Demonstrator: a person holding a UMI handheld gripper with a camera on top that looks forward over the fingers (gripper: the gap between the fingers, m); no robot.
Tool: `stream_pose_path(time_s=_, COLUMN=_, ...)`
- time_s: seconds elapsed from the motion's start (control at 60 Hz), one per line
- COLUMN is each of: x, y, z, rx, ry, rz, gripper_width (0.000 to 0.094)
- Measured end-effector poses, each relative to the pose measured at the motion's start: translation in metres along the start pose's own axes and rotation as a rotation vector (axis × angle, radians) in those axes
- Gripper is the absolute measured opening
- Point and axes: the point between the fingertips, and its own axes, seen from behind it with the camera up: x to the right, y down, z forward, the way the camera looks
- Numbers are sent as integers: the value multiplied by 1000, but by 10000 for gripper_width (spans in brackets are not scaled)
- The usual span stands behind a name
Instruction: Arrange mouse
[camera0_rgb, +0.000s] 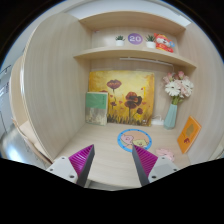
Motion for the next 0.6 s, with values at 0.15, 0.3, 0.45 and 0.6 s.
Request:
stream_pose_path(time_s=0.15, x=10, y=35, z=9, rx=-66, ry=12, rz=11, gripper_width=757)
stream_pose_path(time_s=0.3, x=45, y=97, z=15, rx=-178, ry=50, rz=37, gripper_width=756)
stream_pose_path(time_s=0.45, x=108, y=149, z=16, rx=-275, ry=143, rz=54, gripper_width=754)
stream_pose_path(time_s=0.6, x=176, y=169, z=25, rx=-306, ry=239, rz=63, gripper_width=753)
